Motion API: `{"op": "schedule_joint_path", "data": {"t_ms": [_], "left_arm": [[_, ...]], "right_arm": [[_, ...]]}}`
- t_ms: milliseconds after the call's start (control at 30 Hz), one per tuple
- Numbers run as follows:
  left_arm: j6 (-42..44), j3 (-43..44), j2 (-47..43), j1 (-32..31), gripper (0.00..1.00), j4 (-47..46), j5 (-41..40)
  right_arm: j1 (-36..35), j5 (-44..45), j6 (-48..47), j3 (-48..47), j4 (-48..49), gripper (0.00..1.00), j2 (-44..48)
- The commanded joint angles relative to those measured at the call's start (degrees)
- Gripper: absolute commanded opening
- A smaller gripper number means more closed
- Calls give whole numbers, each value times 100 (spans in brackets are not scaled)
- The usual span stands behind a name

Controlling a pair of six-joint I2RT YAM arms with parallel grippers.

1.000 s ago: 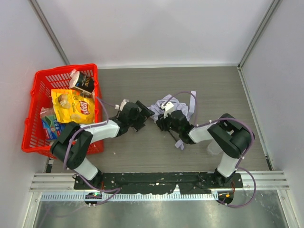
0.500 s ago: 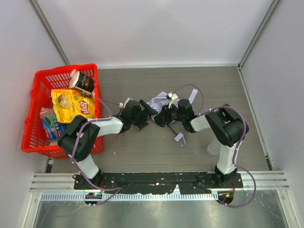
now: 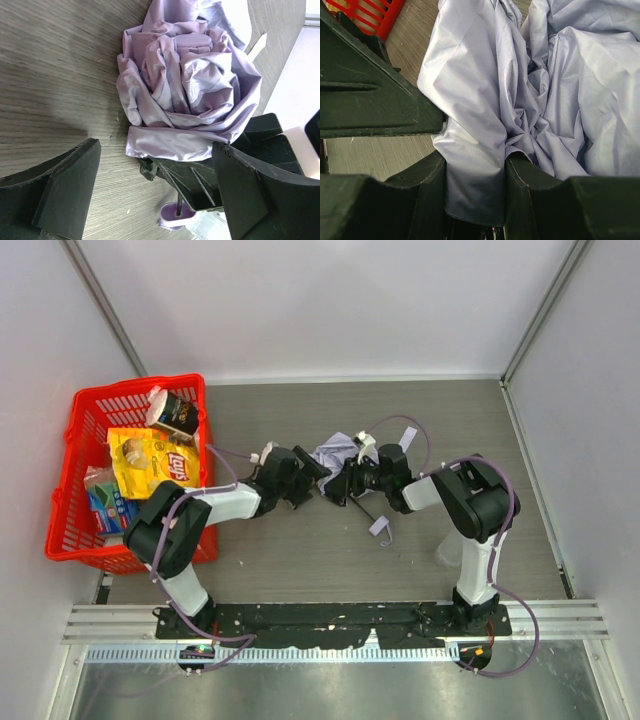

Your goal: Put away the umbrella

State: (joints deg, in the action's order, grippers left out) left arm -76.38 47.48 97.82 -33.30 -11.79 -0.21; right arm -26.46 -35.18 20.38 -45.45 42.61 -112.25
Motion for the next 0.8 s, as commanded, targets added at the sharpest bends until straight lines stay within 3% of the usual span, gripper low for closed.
{"op": "schedule_joint_path", "data": {"t_ms": [0, 100, 167, 267, 400, 500, 767], "left_arm": [[-105, -1, 36, 43, 95, -585, -269], [-27, -169, -26, 78, 98, -1324, -164], [70, -91, -70, 87, 100, -1212, -155], [-69, 111, 87, 87, 100, -870, -129], [-237, 796, 614, 113, 100, 623, -120], [-220, 719, 817, 113, 98, 486, -347], [9, 534, 1292, 122, 65, -709, -410]], "right_arm": [[9, -24, 150, 300, -1589, 1, -439], [9, 2, 142, 326, -1598, 1, -412], [18, 20, 133, 318, -1615, 1, -412], [18, 37, 124, 309, -1624, 1, -395], [18, 11, 133, 291, -1633, 1, -421], [18, -6, 115, 282, -1651, 1, -403], [9, -121, 115, 247, -1695, 1, -412]]}}
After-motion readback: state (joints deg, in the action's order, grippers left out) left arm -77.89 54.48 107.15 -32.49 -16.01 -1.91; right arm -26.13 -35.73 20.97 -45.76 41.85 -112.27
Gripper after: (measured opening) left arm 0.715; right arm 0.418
